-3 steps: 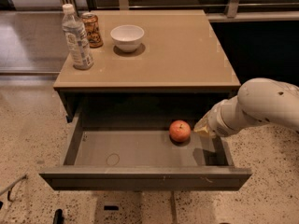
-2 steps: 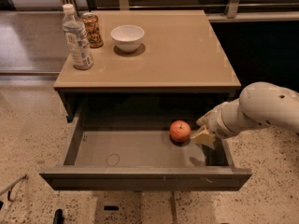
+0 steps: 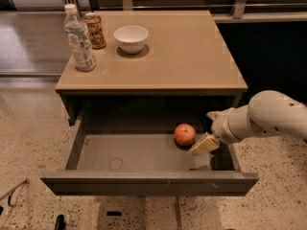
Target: Pick apple from top drawer and place on counter
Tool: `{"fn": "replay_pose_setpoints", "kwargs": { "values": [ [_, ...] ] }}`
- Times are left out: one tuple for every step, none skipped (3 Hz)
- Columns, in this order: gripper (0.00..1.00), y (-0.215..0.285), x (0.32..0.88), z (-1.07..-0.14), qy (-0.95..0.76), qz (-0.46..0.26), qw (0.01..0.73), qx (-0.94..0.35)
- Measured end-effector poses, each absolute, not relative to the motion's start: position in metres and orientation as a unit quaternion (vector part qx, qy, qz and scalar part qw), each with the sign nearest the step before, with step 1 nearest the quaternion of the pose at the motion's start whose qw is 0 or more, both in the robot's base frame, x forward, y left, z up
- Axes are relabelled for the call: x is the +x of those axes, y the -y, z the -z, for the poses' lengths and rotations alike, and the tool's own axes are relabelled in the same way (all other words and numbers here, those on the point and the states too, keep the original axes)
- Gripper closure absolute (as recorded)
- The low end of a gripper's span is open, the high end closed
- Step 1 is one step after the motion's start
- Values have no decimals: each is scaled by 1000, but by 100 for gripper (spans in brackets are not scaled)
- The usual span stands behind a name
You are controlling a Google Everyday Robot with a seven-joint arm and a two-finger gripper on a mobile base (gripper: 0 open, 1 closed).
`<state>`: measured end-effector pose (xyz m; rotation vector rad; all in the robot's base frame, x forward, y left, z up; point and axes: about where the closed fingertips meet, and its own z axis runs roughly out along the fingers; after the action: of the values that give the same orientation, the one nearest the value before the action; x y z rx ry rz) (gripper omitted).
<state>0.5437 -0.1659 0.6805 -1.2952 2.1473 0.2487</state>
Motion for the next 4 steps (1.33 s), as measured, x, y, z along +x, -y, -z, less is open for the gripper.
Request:
{"fn": "replay_pose_setpoints", "kwargs": {
  "values": [
    [23, 160, 551, -671, -808, -112, 325, -478],
    [24, 153, 559, -656, -806, -131, 337, -469],
    [25, 144, 564, -640, -805, -150, 337, -465],
    [29, 133, 569, -628, -802, -164, 333, -468]
  ]
}}
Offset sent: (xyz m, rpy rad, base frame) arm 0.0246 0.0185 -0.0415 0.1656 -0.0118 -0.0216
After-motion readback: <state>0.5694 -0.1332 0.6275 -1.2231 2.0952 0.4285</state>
